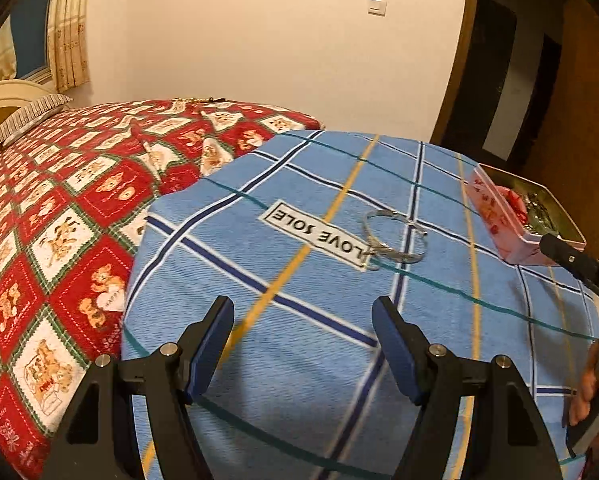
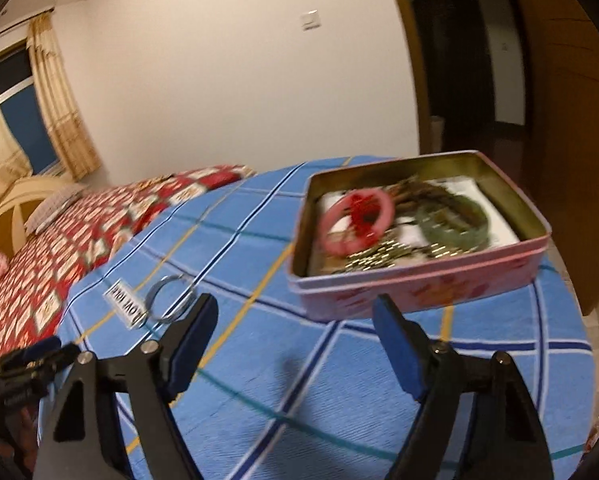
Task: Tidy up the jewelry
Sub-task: 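Withdraw both grippers from the tin toward the silver bangle and tag, then grasp the silver bangle with the right gripper while the left gripper grasps the LOVE SOLE tag ring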
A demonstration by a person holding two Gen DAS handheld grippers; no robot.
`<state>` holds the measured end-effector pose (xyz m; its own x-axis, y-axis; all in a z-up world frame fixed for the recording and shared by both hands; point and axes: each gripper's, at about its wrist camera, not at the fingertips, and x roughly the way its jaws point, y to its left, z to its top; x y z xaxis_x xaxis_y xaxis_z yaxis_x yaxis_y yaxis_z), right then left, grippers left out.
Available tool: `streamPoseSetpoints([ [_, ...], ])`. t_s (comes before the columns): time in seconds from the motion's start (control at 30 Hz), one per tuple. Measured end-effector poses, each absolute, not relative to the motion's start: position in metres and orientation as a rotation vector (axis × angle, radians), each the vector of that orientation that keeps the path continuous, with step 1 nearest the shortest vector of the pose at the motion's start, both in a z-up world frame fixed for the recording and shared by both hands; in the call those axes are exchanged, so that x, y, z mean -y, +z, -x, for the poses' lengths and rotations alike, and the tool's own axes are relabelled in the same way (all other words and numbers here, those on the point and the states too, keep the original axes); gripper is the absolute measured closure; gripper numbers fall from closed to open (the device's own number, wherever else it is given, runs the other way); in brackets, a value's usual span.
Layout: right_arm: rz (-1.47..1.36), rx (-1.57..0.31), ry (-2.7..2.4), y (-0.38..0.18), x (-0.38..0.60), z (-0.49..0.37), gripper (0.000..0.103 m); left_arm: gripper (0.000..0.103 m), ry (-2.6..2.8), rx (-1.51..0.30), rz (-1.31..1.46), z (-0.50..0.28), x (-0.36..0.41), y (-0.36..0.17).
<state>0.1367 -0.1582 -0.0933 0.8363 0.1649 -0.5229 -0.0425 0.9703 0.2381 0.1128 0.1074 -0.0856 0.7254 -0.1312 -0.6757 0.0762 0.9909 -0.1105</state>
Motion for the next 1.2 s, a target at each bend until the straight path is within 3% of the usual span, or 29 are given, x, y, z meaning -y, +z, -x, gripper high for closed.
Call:
streamPoseSetpoints([
  [0.27,-0.162,-0.676,0.303,-0.097,0.105,-0.171,0.021,0.031,-0.104,-0.798,0.12,-0.121,-0.116,-0.098],
  [0.53,0.094,-0.829,0.389,-0.124,0.034,-0.229,0.021,0.031,-0.086,-0.813,0.116,-0.121,-0.114,-0.1],
  [0.83,0.173,-0.835,0.396,-0.126,0.019,-0.239,0.019,0.03,-0.08,-0.82,0.091,-0.121,-0.111,-0.102],
  [0.93,0.187,-0.833,0.4,-0.125,0.023,-0.235,0.026,0.029,-0.077,-0.821,0.084,-0.12,-0.11,-0.102],
  [1.0,0.214,-0.827,0.391,-0.125,0.026,-0.23,0.037,0.029,-0.078,-0.822,0.085,-0.12,-0.111,-0.102],
  [1.2,0.168,-0.825,0.357,-0.126,0.037,-0.227,0.038,0.027,-0.077,-0.827,0.067,-0.121,-0.108,-0.103],
])
